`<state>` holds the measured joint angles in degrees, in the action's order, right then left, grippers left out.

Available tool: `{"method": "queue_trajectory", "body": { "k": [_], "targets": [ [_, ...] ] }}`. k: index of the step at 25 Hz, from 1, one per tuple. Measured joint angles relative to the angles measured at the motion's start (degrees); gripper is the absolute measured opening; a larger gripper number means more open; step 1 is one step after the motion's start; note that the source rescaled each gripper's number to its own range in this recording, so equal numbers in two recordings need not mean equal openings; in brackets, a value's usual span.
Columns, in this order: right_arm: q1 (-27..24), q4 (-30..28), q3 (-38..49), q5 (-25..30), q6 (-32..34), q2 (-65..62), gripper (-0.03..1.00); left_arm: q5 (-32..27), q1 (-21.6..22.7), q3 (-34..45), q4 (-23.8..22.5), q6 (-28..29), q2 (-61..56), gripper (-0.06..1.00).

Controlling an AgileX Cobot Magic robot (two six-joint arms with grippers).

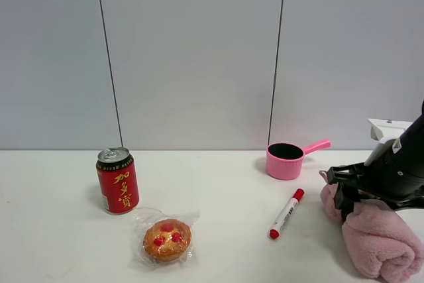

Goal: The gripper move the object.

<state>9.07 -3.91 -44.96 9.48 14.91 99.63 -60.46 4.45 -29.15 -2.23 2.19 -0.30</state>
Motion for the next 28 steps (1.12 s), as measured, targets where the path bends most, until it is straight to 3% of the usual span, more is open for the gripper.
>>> {"method": "queue_trajectory", "body": {
  "k": [7, 13, 22, 28],
  "targets": [
    [1.15, 1.16, 0.0, 1.27, -1.6, -1.51, 0.57, 0.0, 0.0, 0.0, 0.0, 0.0, 0.0, 1.0],
    [1.22, 2.36, -0.56, 4.89, -3.5, -12.49, 0.64, 0.0, 0.0, 0.0, 0.05, 0.0, 0.0, 1.0],
    [1.22, 3.91, -15.56, 26.38, -11.24, -37.06, 0.65, 0.0, 0.0, 0.0, 0.05, 0.0, 0.0, 1.0],
    [1.98, 3.91, -18.8, 38.14, -17.0, -48.89, 0.65, 0.0, 0.0, 0.0, 0.05, -0.05, 0.0, 1.0]
  ]
}}
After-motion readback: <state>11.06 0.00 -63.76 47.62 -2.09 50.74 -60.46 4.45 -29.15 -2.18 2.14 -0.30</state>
